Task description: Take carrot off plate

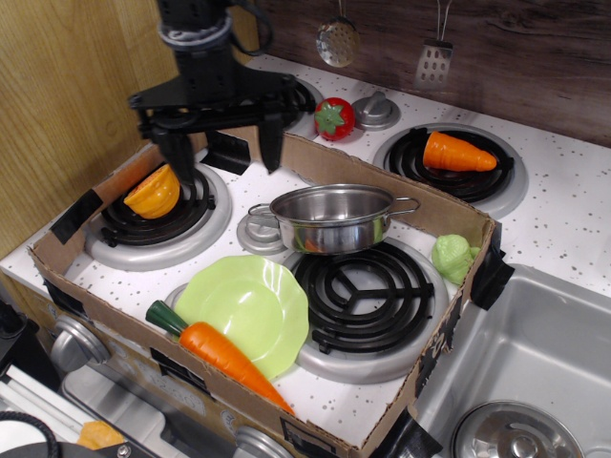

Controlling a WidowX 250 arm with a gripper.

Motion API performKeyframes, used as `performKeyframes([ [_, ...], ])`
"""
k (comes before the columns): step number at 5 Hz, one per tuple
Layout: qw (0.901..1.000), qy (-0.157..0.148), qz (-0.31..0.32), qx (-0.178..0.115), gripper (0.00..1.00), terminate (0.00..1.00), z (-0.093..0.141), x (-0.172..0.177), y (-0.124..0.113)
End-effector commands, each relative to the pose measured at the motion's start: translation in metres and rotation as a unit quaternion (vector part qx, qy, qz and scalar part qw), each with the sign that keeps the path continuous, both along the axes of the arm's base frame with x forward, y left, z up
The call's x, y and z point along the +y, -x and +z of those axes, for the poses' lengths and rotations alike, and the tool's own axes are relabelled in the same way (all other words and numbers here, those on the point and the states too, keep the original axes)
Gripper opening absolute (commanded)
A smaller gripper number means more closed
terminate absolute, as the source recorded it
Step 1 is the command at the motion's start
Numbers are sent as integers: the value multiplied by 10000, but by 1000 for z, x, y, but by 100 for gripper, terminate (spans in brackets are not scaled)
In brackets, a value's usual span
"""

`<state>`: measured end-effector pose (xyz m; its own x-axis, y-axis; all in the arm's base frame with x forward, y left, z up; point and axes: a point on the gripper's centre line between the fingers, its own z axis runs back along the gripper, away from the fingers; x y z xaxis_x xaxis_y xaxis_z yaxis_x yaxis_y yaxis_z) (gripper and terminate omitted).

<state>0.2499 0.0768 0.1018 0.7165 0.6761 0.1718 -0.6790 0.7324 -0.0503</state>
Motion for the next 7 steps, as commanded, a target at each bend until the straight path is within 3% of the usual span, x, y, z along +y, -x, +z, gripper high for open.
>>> performKeyframes([
  [1, 9730, 56, 2288, -311, 100, 0, -6, 9, 16],
  [3, 8999, 163, 4348, -294, 100, 0, -28, 1, 39],
  [5, 8942, 209, 4441, -515, 100, 0, -46, 3, 54],
  [7, 9021, 195, 4260, -658, 100, 0, -67, 11, 60],
])
